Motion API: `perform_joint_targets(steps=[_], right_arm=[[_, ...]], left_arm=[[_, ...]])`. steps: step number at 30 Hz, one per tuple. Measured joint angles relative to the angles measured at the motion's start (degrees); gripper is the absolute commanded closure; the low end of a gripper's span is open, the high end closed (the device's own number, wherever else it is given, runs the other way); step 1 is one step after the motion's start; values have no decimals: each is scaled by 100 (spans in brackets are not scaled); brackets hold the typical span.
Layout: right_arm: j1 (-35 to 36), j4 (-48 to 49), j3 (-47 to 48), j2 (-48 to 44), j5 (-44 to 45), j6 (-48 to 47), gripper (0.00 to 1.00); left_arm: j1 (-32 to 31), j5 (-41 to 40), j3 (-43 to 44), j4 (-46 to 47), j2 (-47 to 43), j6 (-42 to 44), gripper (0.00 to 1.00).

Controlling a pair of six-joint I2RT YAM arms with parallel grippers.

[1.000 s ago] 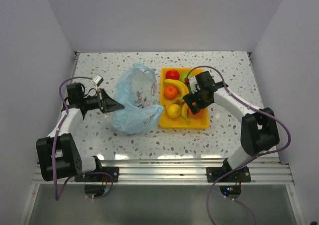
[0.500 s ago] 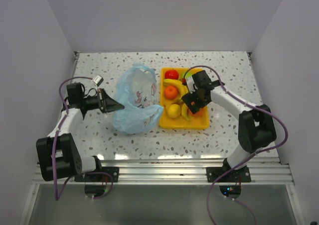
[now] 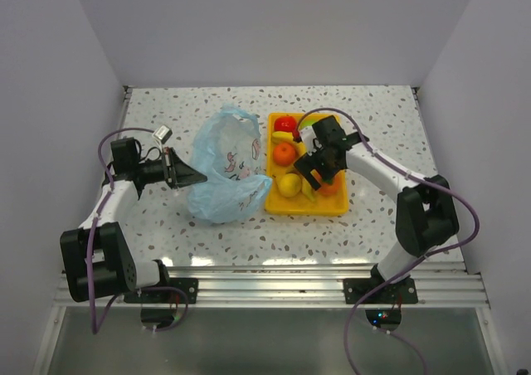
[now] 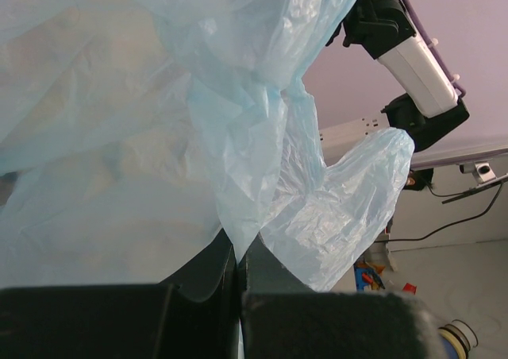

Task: Place the fake fruits into the plastic bag and tie a complex knot

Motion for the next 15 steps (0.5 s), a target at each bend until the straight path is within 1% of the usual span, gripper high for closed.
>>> perform_joint_targets(steps=[12,14,15], right_arm=[[0,-26,4,640,35,-262,1],[0,-24,4,640,50,-289,4],[0,-26,4,640,50,-295,7]], left_arm=[[0,2,0,0,0,17,100],[0,0,0,0,0,17,100],[0,0,0,0,0,17,100]])
